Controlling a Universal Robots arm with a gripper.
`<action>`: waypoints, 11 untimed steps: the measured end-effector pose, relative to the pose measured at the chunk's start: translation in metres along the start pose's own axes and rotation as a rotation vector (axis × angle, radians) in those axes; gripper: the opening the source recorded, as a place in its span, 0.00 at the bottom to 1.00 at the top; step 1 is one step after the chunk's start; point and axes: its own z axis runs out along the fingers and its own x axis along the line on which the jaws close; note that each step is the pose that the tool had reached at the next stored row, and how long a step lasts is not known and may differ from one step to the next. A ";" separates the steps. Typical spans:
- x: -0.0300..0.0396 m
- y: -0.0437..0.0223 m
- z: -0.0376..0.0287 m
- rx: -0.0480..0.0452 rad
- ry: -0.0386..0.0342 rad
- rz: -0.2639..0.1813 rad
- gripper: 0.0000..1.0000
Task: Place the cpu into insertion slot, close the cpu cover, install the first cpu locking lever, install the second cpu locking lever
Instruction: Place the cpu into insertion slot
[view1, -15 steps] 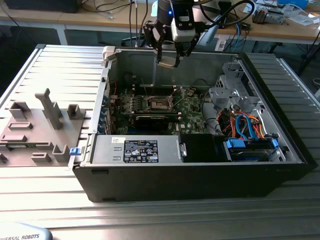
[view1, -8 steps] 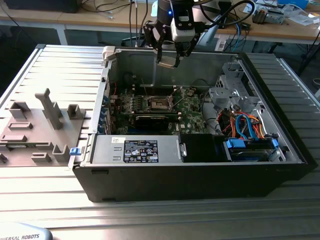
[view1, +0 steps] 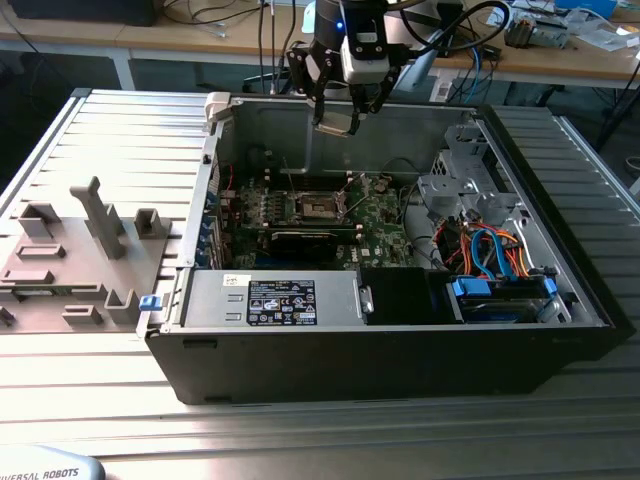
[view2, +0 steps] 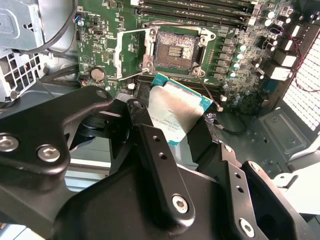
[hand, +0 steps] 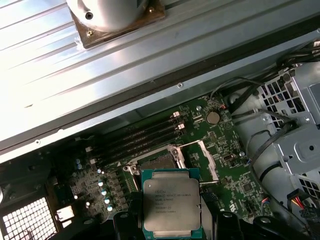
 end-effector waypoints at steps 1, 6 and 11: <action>0.0000 0.0000 0.0000 0.0000 -0.0001 0.002 0.54; 0.0000 0.0000 0.0000 -0.0001 -0.0008 0.009 0.54; 0.0000 0.0000 0.0000 -0.0002 -0.0013 0.015 0.54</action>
